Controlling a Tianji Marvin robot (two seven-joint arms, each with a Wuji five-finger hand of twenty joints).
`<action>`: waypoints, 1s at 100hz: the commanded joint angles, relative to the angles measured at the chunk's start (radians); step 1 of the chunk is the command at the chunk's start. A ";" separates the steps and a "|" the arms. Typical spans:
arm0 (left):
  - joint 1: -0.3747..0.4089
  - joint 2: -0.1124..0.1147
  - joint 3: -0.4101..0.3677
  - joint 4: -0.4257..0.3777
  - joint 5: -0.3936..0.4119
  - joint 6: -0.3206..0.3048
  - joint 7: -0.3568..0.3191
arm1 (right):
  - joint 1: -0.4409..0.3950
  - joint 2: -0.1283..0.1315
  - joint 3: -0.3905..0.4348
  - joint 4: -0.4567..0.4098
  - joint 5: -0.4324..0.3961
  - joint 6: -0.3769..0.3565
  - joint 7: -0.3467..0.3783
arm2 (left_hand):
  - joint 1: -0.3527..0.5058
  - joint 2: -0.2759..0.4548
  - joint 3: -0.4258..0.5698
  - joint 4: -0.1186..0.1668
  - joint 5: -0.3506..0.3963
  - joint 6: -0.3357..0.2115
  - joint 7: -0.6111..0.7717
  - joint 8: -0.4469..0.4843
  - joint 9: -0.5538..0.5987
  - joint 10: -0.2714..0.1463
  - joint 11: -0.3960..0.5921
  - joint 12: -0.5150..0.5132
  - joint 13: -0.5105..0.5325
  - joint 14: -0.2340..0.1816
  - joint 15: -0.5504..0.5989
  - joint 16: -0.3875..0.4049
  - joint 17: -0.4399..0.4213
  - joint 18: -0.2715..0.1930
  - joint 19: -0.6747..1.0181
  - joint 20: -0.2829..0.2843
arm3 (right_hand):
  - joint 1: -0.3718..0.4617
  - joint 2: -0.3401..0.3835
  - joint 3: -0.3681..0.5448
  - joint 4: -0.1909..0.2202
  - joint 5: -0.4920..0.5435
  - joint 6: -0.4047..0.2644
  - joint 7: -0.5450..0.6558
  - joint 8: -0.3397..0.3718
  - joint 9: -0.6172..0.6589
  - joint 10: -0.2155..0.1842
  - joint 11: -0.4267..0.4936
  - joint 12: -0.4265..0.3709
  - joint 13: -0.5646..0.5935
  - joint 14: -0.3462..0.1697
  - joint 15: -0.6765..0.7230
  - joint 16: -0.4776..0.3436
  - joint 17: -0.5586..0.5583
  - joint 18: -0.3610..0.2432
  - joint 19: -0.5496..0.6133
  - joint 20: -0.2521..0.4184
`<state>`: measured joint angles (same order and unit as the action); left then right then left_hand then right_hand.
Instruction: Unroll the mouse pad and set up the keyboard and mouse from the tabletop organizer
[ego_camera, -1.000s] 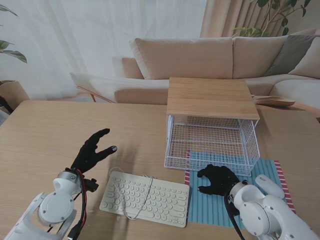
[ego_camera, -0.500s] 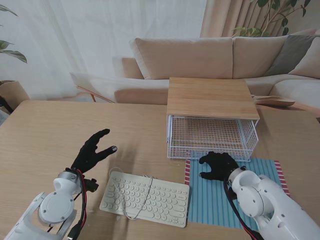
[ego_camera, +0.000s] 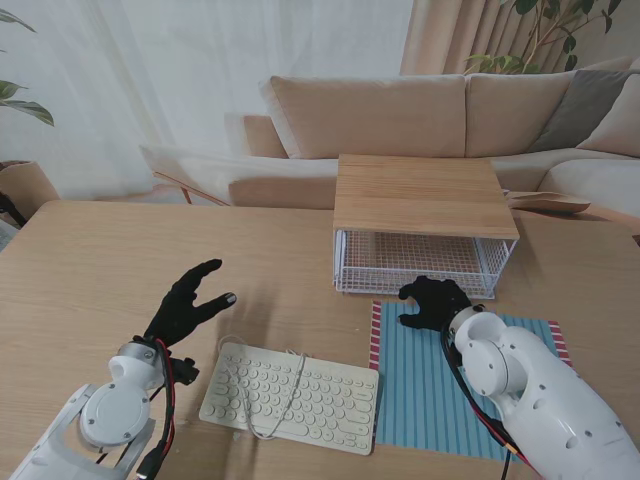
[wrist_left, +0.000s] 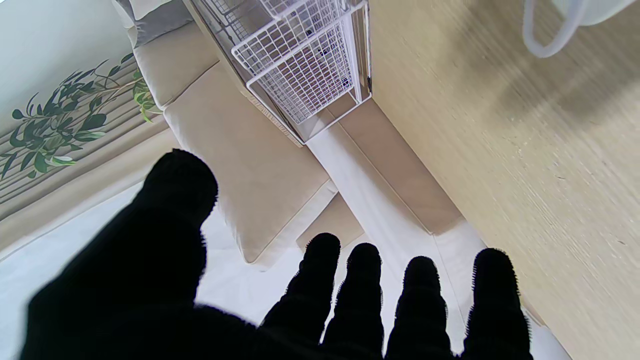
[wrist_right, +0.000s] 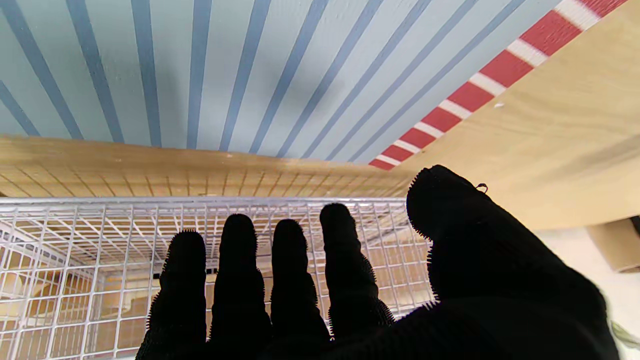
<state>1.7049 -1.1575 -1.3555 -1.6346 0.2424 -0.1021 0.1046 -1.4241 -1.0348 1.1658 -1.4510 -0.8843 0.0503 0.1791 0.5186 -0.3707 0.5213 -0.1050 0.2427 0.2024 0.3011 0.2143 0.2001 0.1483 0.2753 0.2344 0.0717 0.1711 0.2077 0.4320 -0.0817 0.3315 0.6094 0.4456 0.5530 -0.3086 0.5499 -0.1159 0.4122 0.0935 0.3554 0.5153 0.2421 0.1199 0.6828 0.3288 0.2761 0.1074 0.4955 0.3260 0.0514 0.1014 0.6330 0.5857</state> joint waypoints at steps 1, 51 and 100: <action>0.001 -0.002 0.003 0.001 -0.003 0.007 -0.016 | 0.019 -0.011 -0.005 0.017 0.001 0.009 -0.003 | 0.021 0.020 -0.028 0.040 0.024 -0.028 -0.005 -0.002 -0.001 0.010 0.002 0.006 0.000 -0.009 -0.002 -0.018 -0.008 0.009 -0.025 0.016 | -0.018 0.006 0.030 0.067 -0.019 -0.025 0.014 0.015 -0.050 0.003 -0.018 -0.008 -0.046 -0.011 -0.035 -0.017 0.002 0.016 -0.035 0.020; 0.008 0.001 -0.005 -0.001 0.003 0.018 -0.024 | 0.132 -0.031 -0.088 0.163 0.052 0.030 -0.108 | 0.024 0.022 -0.030 0.040 0.036 -0.037 -0.001 0.000 -0.001 0.012 0.001 0.005 -0.002 -0.007 -0.004 -0.018 -0.009 0.008 -0.034 0.018 | -0.025 0.000 0.058 0.063 -0.070 -0.065 0.018 -0.002 -0.071 -0.022 -0.046 -0.023 -0.049 -0.025 -0.051 -0.025 0.012 0.017 -0.084 0.047; 0.008 0.002 -0.009 0.000 0.002 0.006 -0.028 | 0.025 -0.031 -0.007 0.028 0.059 -0.007 -0.098 | 0.028 0.017 -0.032 0.040 0.073 -0.076 0.009 0.005 0.000 0.013 0.004 0.007 -0.001 -0.006 -0.004 -0.017 -0.008 0.009 -0.041 0.023 | -0.032 0.002 0.050 0.062 -0.090 -0.071 0.029 -0.015 -0.045 0.000 -0.031 -0.017 -0.038 0.008 -0.040 -0.020 0.036 0.034 -0.129 0.071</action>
<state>1.7095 -1.1553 -1.3645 -1.6312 0.2442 -0.0930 0.0933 -1.3734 -1.0614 1.1538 -1.3943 -0.8273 0.0575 0.0697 0.5430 -0.3700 0.5090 -0.1050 0.3054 0.1662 0.3025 0.2143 0.2001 0.1484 0.2753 0.2344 0.0717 0.1712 0.2077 0.4319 -0.0818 0.3316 0.5953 0.4463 0.5426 -0.3086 0.5842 -0.1159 0.3496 0.0538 0.3797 0.5153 0.2108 0.0953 0.6677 0.3156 0.2641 0.0958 0.4560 0.3133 0.0771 0.1181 0.5371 0.6289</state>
